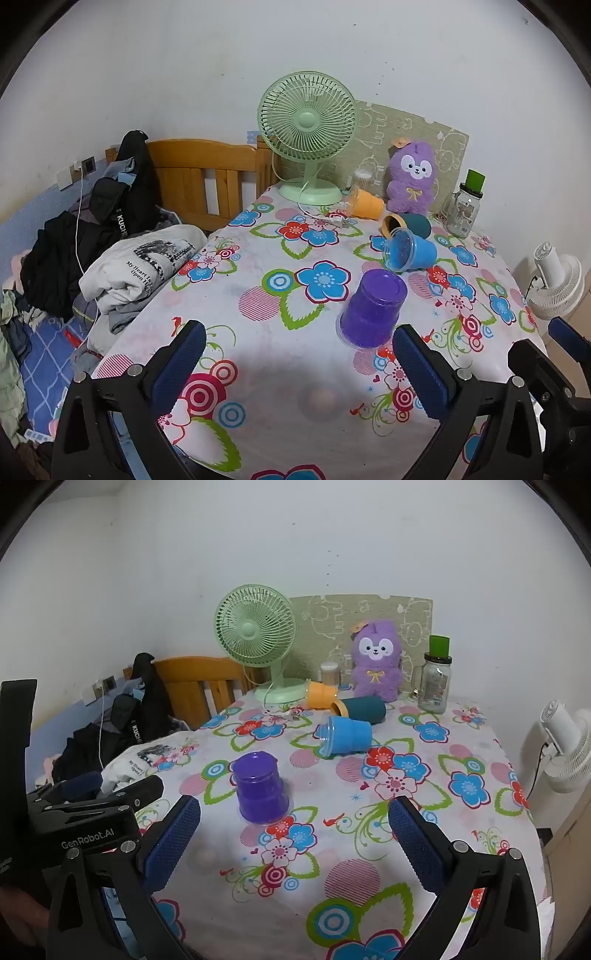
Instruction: Flip cup upside down
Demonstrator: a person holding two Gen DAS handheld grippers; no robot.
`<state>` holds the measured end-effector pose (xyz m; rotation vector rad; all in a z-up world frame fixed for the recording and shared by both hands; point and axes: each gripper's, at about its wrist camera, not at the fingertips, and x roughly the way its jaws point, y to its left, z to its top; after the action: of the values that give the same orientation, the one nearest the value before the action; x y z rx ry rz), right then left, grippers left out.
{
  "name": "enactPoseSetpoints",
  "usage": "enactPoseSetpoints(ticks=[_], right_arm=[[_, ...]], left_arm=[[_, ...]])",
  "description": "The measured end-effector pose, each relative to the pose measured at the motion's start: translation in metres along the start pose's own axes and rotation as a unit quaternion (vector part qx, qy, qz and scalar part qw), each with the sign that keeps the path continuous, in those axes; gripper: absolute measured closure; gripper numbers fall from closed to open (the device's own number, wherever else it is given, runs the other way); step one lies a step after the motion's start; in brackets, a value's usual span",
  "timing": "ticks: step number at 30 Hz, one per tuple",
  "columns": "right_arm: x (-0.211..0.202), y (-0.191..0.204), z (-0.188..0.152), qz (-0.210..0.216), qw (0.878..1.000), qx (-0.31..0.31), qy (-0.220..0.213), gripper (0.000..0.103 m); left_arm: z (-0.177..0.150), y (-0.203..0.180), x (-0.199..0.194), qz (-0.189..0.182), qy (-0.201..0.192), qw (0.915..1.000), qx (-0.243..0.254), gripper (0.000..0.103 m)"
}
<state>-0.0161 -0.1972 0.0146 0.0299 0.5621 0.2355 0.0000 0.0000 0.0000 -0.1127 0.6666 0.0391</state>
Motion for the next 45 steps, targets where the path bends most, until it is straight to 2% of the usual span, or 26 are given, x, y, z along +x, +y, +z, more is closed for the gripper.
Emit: enactPoseSetpoints(ticks=[45], right_arm=[[0.0043,0.0017,-0.0077,-0.005,1.000,-0.008,0.009,0.000]], left_arm=[[-0.0001,-0.0002,-0.0003,0.002,-0.006,1.0000,0.003,0.001]])
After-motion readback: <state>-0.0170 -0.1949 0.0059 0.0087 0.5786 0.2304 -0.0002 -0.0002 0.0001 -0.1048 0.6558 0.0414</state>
